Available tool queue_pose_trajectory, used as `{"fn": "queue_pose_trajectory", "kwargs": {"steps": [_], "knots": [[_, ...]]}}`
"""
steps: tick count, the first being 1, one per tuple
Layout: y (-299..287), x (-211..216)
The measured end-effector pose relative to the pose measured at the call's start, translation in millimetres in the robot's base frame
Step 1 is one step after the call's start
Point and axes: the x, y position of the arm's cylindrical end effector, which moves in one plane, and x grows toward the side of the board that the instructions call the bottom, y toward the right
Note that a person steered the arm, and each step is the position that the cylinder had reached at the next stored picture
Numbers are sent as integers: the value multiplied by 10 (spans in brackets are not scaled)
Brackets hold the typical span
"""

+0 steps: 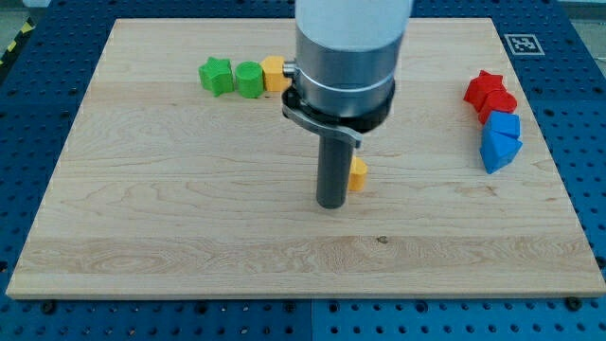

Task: Move the yellow heart towards the right side of the yellow hexagon

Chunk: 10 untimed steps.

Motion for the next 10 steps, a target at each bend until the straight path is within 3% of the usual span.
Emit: {"fn": "queue_pose_trajectory", "kwargs": {"steps": [2,6,8,10], "knots": [[67,-263],[454,-231],[590,-618],[961,-392]]}}
